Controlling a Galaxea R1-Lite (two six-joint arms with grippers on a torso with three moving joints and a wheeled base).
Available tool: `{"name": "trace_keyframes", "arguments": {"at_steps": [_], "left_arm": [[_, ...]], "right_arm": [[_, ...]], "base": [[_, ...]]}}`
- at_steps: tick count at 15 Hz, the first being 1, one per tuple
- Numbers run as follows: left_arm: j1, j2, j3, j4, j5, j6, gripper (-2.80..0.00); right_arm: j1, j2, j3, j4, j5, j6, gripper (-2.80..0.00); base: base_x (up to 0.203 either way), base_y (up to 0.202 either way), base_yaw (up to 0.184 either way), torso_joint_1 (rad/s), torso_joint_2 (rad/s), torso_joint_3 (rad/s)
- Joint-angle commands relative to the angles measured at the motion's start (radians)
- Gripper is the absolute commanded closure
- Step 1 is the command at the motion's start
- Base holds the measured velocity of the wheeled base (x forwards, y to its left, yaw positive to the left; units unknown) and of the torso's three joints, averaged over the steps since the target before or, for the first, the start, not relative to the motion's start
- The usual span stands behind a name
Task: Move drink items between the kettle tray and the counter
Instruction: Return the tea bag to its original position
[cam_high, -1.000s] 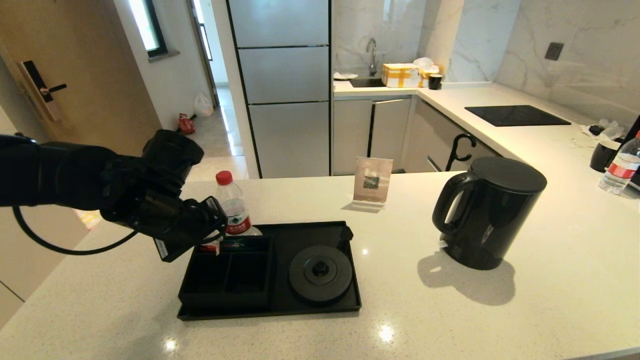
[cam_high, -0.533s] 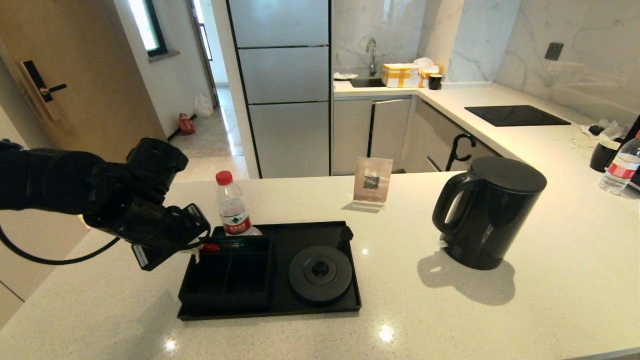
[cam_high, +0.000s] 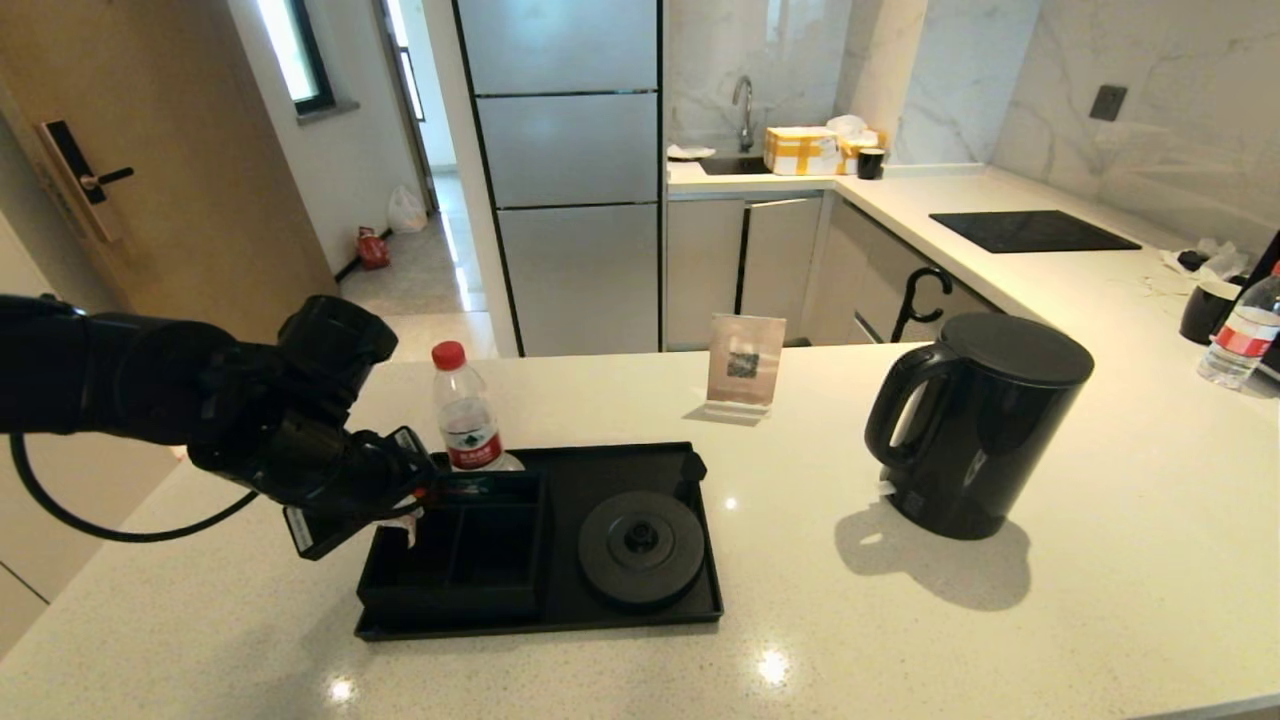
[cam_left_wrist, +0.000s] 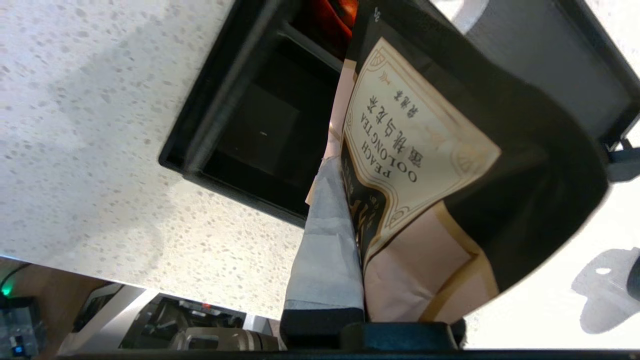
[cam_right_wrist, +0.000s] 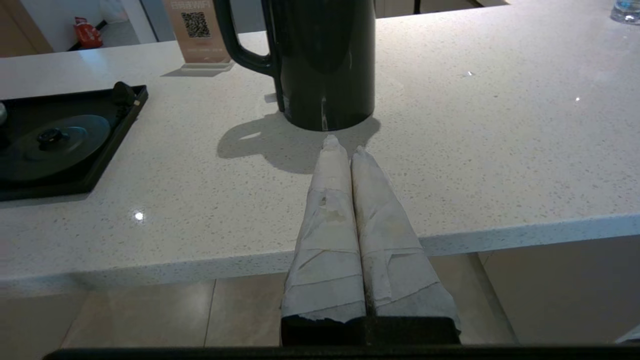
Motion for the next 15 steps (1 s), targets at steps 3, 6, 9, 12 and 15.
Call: {"name": "trace_keyframes", "arguments": {"at_steps": [3,6,9,12,15], "left_arm": [[-0.031,0.016,0.061,0.0,-0.003,-0.008,0.0],[-0.031,0.035,0.092,-0.006,-0.013,-0.015,0.0],[-0.031,0.045,0.088,-0.007,-0.013,-0.016,0.0],[-0.031,0.05,0.087,-0.008,-0.011,-0.016,0.0],[-0.031,0.051,0.085,-0.008,-0.011,-0.016,0.0]], "right_arm": [[0.0,0.001,0.0,0.0,0.0,0.0,0.0],[0.0,0.001,0.0,0.0,0.0,0.0,0.0],[0.0,0.001,0.0,0.0,0.0,0.0,0.0],[0.0,0.001,0.0,0.0,0.0,0.0,0.0],[0.0,0.001,0.0,0.0,0.001,0.0,0.0]], "base": [[0.0,0.0,0.0,0.0,0.0,0.0],[0.0,0.0,0.0,0.0,0.0,0.0],[0.0,0.0,0.0,0.0,0.0,0.0],[0.0,0.0,0.0,0.0,0.0,0.0],[0.0,0.0,0.0,0.0,0.0,0.0]]}}
